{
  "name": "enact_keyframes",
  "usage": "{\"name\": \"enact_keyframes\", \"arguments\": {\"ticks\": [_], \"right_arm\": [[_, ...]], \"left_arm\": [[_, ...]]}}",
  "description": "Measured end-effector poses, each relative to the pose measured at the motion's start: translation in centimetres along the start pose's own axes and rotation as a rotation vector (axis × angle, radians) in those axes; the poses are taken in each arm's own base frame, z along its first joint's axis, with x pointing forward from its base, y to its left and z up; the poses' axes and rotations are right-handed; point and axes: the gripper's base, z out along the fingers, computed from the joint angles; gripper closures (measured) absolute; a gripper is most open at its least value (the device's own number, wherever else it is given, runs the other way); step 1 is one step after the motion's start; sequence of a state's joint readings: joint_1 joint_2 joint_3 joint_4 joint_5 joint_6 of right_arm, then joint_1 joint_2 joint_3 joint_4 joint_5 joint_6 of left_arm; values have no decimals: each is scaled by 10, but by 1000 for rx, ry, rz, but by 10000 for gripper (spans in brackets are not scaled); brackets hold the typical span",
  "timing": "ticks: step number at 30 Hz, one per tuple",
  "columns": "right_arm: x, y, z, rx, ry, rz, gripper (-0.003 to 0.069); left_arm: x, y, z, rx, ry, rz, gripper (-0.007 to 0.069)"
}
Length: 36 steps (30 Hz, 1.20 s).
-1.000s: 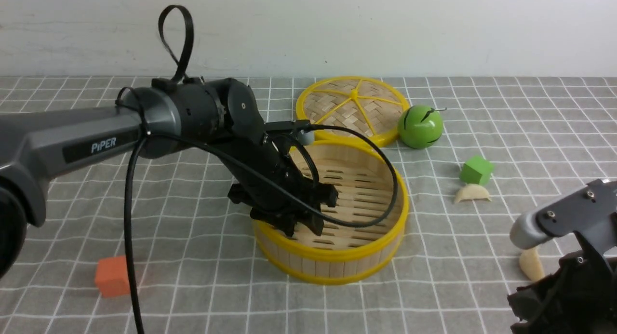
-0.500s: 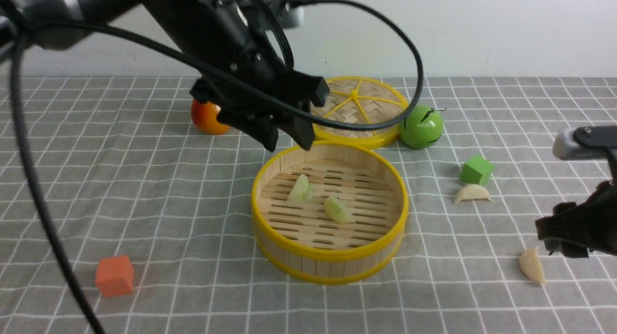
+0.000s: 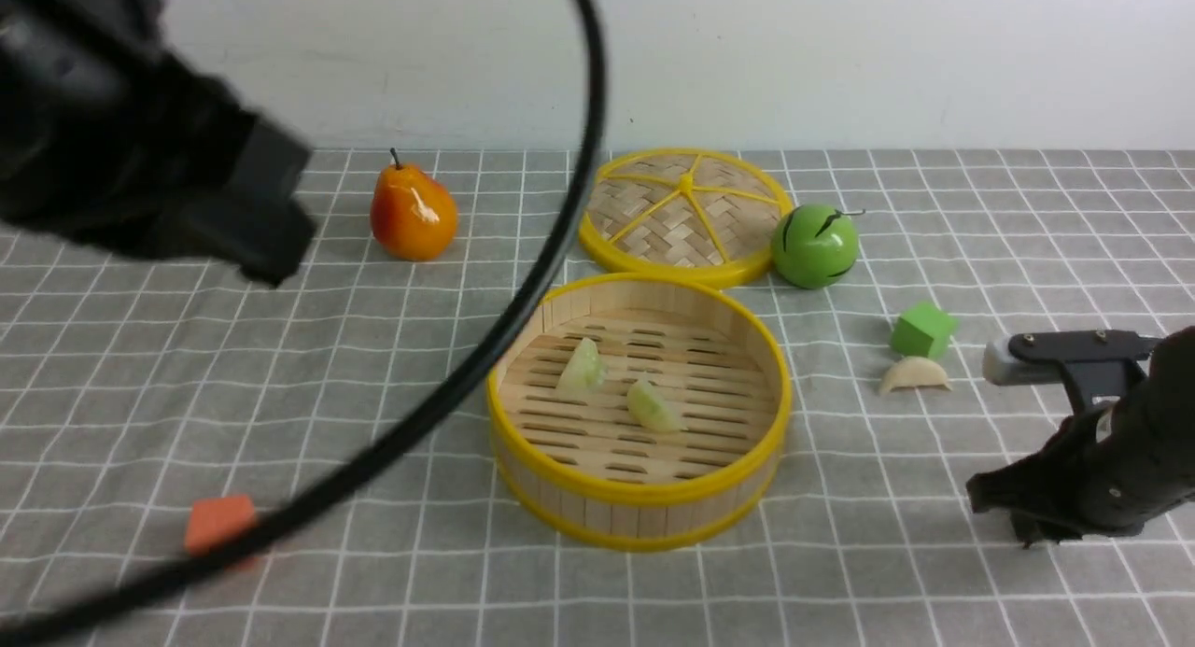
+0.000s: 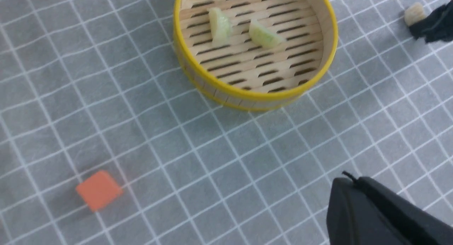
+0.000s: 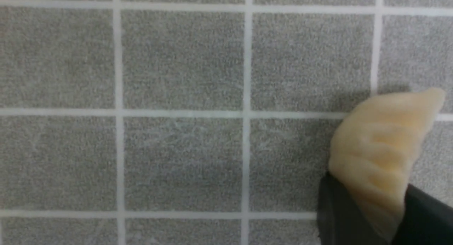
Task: Put the dumplings into the steamer on the table with the grey tablecloth.
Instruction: 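Reach for and grasp a dumpling lying on the table beside the steamer, then place the dumpling in the bamboo steamer basket with the right gripper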
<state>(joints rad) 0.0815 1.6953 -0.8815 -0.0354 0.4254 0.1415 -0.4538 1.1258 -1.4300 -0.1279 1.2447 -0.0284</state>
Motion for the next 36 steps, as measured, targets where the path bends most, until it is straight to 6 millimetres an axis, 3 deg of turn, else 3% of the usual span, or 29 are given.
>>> {"name": "enact_keyframes", "arguments": {"ticks": [3,6,10,12,13,14,17,21,26,30,36], "right_arm": [[-14,7,-19,-16,-50,-28,512],[-29,27,-44,-62,-95,-98,512],[-58,88,-79,-214,-191,-288,512],[-64,101,-81,-250,-202,-309,512],[-75,126,-87,-311,-229,-362,512],[-81,139,-85,-340,-234,-380,512],[-95,166,-66,-384,-223,-408,512],[-114,187,-31,-394,-200,-417,512],[-118,197,13,-388,-107,-425,512],[-116,199,26,-392,-67,-416,464],[-118,201,19,-403,-56,-413,205]], "left_arm": [[40,5,-5,-34,5,-22,638],[77,12,5,-62,5,-35,638],[129,25,38,-120,-21,-7,638],[138,27,46,-125,-25,-3,638],[154,31,61,-136,-28,8,638],[162,32,68,-137,-38,11,638],[174,35,83,-135,-75,18,638],[179,36,91,-133,-107,23,638],[176,36,90,-130,-140,25,638],[175,36,90,-130,-143,26,638],[174,36,90,-129,-153,27,638]]}}
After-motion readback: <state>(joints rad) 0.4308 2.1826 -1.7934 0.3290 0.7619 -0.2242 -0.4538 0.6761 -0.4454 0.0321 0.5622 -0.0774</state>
